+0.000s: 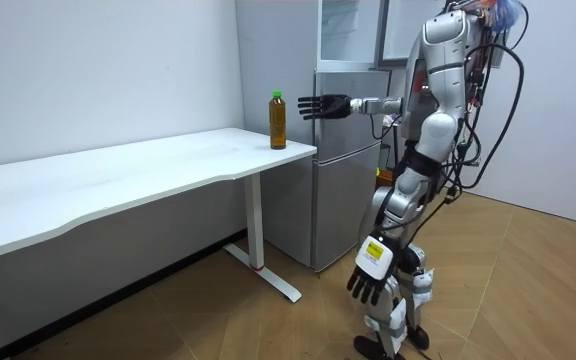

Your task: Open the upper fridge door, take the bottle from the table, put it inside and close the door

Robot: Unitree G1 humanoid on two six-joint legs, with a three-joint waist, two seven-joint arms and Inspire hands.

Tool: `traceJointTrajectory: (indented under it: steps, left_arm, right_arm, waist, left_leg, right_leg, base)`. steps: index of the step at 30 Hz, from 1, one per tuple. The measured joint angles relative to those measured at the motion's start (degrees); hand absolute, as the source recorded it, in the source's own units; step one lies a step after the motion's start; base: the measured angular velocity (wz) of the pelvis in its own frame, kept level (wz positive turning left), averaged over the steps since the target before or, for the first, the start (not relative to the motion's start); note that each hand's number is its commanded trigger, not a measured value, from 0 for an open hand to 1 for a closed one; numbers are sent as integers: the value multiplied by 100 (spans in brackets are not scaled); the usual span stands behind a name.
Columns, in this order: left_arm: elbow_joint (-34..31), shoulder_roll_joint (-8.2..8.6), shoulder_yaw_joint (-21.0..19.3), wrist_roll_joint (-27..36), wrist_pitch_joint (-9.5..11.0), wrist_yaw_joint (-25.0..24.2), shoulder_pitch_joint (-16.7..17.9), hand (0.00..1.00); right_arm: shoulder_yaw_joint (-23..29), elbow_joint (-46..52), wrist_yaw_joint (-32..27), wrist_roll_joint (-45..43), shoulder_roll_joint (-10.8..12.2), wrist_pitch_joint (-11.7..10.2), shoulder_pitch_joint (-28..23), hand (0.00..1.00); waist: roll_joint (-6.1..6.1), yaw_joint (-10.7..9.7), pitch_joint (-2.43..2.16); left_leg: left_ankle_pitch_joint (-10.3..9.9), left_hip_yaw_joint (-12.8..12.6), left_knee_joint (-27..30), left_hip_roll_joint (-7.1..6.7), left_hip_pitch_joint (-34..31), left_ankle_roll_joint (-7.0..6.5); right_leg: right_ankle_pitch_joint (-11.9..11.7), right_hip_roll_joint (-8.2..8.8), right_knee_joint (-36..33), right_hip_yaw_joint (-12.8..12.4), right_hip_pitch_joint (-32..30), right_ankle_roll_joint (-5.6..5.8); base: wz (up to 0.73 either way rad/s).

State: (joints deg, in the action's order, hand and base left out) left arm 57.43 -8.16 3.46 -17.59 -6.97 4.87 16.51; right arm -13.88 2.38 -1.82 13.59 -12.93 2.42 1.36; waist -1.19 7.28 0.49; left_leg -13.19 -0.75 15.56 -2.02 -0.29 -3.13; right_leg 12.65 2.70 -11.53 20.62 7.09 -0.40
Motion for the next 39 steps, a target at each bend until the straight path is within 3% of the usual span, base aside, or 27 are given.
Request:
traceJointTrajectory:
  steps: [12,17,23,25,27,32,34,39]
  left_arm:
    - [-10,3,14,7,-24,0,53,0]
    - [-10,13,14,10,-28,10,-29,0]
    - [-6,30,25,7,-19,122,-68,0]
    - [-4,34,27,6,-21,123,-145,0]
    - [-2,40,31,17,-21,123,-178,0]
    - [-9,55,127,132,-21,122,-247,0]
    - [-8,55,197,160,-22,156,-268,0]
    - [-9,60,360,236,-63,240,-367,0]
  right_arm:
    - [-2,-30,-294,350,64,0,124,0]
    - [-2,-504,-435,565,161,0,560,0]
    - [0,-884,-544,609,178,-7,744,0]
    - [-4,-1074,-575,611,199,-7,888,0]
    - [-6,-1336,-682,612,206,-7,1114,0]
    - [-74,-1765,-936,789,209,-68,1483,0]
    - [-125,-1965,-1033,854,207,-69,1590,0]
    - [-170,-2457,-1280,819,221,-70,1912,0]
  waist:
    - [63,59,-25]
    - [38,48,-36]
    - [17,88,-45]
    - [-8,104,-38]
    - [8,147,9]
    - [-37,311,2]
    - [-62,369,23]
    - [-71,419,22]
  left_leg:
    - [58,78,-20,-66,-16,-35]
    - [133,208,8,-106,-165,-42]
    - [211,388,19,-174,-345,-48]
    - [245,417,19,-185,-428,-49]
    - [264,424,20,-188,-474,-51]
    - [290,405,10,-188,-617,-48]
    - [290,423,10,-189,-637,-48]
    - [307,484,12,-209,-786,-49]
  right_leg:
    - [-3,31,0,38,3,6]
    - [-8,84,-9,226,-71,11]
    - [-8,119,-14,389,-168,11]
    - [-15,130,-14,462,-229,9]
    - [-26,131,-6,466,-265,9]
    - [-29,134,0,473,-417,4]
    - [-29,133,-1,479,-433,4]
    - [-28,138,-23,484,-568,5]
  base:
    - [2]
    - [16]
    - [18]
    - [13]
    - [5]
    - [1]
    - [5]
    - [7]
